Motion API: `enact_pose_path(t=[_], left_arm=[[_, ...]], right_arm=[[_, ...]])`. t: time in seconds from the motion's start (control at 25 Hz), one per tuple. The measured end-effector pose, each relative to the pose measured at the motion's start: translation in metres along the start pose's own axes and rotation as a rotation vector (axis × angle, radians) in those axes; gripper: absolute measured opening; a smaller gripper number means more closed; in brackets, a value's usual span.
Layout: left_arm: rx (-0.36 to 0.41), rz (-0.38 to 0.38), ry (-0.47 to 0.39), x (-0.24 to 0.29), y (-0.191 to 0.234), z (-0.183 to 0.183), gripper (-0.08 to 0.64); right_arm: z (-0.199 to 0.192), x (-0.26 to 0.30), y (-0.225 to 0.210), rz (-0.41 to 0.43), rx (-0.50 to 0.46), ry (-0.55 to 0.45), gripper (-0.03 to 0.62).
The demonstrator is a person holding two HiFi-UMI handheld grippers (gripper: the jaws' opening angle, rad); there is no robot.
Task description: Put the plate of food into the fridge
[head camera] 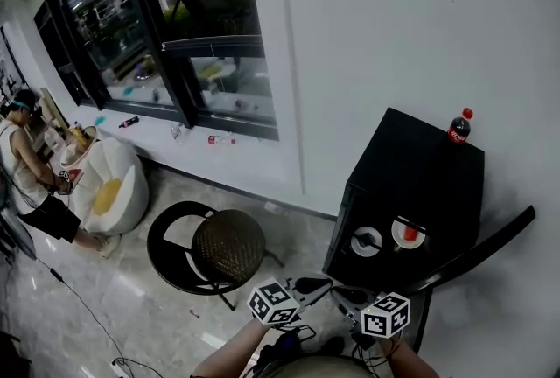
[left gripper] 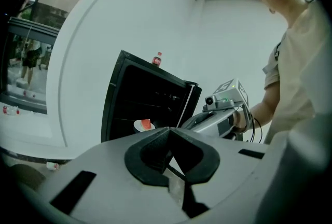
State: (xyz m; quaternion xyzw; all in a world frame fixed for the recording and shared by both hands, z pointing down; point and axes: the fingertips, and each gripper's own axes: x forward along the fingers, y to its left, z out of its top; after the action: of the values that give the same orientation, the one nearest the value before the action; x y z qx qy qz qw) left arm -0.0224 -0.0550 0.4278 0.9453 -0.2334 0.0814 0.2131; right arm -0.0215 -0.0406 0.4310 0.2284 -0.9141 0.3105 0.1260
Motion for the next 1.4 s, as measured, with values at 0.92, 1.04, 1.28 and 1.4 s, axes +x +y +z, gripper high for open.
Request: enact_pose_path(t=[0.92, 1.04, 1.28, 1.4], left_arm=[[-0.043, 0.025, -0.122, -0.074, 0.031, 0.013, 0.009], [-0.029, 0.033, -0.129, -0.081, 0.03, 0.016, 0.009], [-0.02, 0.074, -0.13, -0.096, 0.033, 0.011, 0.009], [-0.01, 0.076, -0.129, -0.105, 0.032, 0.013, 0.009]], right_arm=[[0.009, 0.044, 0.039, -0.078, -0.022, -0.054, 0.021], [0.011, 0.045, 0.046, -0.08, -0.029, -0.06, 0.021], [0.009, 0.048, 0.054, -0.074, -0.043, -0.069, 0.021], [0.011, 0.05, 0.063, -0.074, -0.041, -0.083, 0.021]])
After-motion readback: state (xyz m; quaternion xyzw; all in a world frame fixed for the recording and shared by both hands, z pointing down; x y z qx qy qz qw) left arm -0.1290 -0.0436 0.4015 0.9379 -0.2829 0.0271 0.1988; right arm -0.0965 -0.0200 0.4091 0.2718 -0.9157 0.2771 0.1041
